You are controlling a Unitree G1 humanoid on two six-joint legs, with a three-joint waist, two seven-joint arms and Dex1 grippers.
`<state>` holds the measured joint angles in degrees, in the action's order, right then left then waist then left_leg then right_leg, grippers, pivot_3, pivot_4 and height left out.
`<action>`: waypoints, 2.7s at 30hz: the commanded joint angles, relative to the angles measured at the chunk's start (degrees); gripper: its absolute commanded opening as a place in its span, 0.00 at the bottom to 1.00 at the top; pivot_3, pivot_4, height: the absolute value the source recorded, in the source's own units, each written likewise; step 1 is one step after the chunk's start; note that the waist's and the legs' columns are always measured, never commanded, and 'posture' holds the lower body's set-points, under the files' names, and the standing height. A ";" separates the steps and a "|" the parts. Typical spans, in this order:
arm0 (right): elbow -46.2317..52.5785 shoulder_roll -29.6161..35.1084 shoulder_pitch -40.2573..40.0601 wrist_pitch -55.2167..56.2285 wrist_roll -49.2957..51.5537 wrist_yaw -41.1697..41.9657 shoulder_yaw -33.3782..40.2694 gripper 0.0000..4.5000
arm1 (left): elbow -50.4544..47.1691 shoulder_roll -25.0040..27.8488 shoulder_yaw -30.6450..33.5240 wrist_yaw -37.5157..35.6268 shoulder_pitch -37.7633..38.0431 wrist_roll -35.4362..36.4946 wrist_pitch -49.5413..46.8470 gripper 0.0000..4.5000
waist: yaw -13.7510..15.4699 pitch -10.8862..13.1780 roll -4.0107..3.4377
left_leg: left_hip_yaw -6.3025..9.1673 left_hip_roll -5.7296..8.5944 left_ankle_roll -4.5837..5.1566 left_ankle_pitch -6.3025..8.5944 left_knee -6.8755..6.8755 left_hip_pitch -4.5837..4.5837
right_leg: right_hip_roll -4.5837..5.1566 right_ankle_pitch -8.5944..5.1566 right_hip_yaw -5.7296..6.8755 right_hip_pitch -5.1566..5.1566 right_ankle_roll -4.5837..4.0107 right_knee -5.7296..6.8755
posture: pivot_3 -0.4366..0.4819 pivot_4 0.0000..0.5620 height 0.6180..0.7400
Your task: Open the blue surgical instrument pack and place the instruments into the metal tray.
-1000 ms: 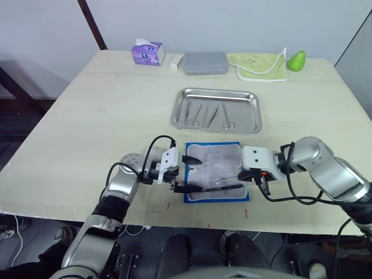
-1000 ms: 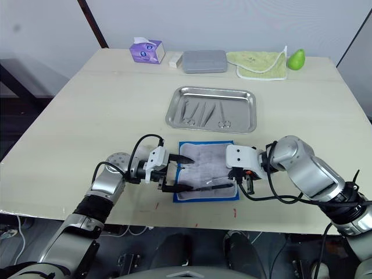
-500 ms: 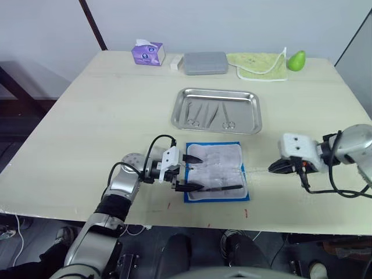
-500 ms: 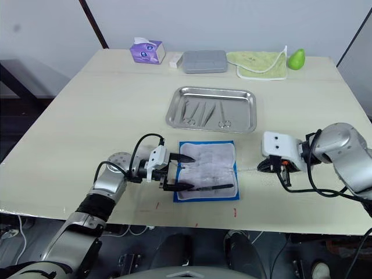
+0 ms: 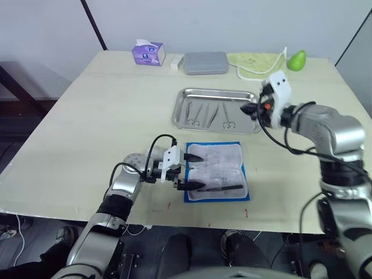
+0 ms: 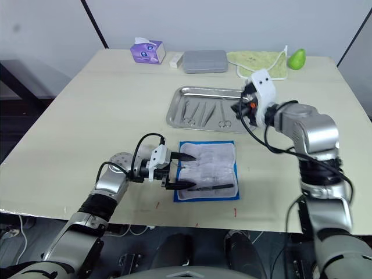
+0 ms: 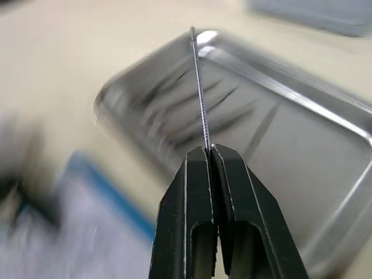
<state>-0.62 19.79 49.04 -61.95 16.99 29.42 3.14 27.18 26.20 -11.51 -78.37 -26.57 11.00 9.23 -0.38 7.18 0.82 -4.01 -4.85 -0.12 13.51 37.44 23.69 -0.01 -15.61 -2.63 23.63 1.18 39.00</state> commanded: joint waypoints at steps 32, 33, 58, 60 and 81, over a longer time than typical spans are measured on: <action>-44.65 -16.49 10.06 33.02 -4.75 -25.50 8.72 0.01 | -1.03 -0.04 -0.78 2.60 3.05 -1.25 -2.31 1.00 | -0.47 0.07 -0.14 | -0.06 0.01 0.00 0.00 -0.06 0.02 | 0.03 0.00 -0.06 0.00 0.03 -0.06 | 0.48 0.27 1.00; -45.04 -16.41 10.07 33.23 -4.82 -25.45 8.70 0.01 | -1.13 -0.04 -0.78 2.62 3.06 -1.23 -2.40 1.00 | -0.47 0.07 -0.15 | -0.06 0.01 0.00 0.00 -0.06 0.02 | 0.03 0.01 -0.06 0.00 0.03 -0.06 | 0.48 0.27 1.00; -12.70 -11.72 -4.41 33.10 1.10 -2.44 0.45 0.66 | -2.32 0.27 -0.36 2.76 3.98 -0.80 -2.71 1.00 | -0.43 0.14 -0.27 | -0.05 0.00 0.00 0.00 -0.15 0.04 | 0.03 0.00 -0.05 0.01 0.03 -0.12 | 0.48 0.27 1.00; -3.98 -9.09 -8.62 31.37 4.40 2.72 -0.34 0.66 | -2.37 0.32 -0.29 2.65 4.06 -0.72 -2.71 1.00 | -0.48 0.16 -0.29 | -0.01 0.00 0.00 0.01 -0.17 0.08 | 0.03 -0.01 -0.01 0.01 0.04 -0.16 | 0.48 0.27 1.00; 22.22 35.50 -46.30 35.73 19.94 48.45 16.38 0.98 | 0.55 0.80 -0.01 0.44 2.76 -0.56 -1.43 1.00 | -0.42 0.32 -0.15 | -0.01 0.04 0.00 0.01 -0.09 -0.09 | -0.01 -0.15 -0.09 -0.08 0.25 -0.16 | 0.48 0.27 1.00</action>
<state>20.83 54.42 2.80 -27.75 35.54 76.12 16.59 25.49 26.64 -10.56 -77.60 -25.00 11.46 8.42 -0.80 7.49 0.68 -4.00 -4.82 -0.11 13.52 37.35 23.60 -0.03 -15.76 -2.71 23.54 1.44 38.84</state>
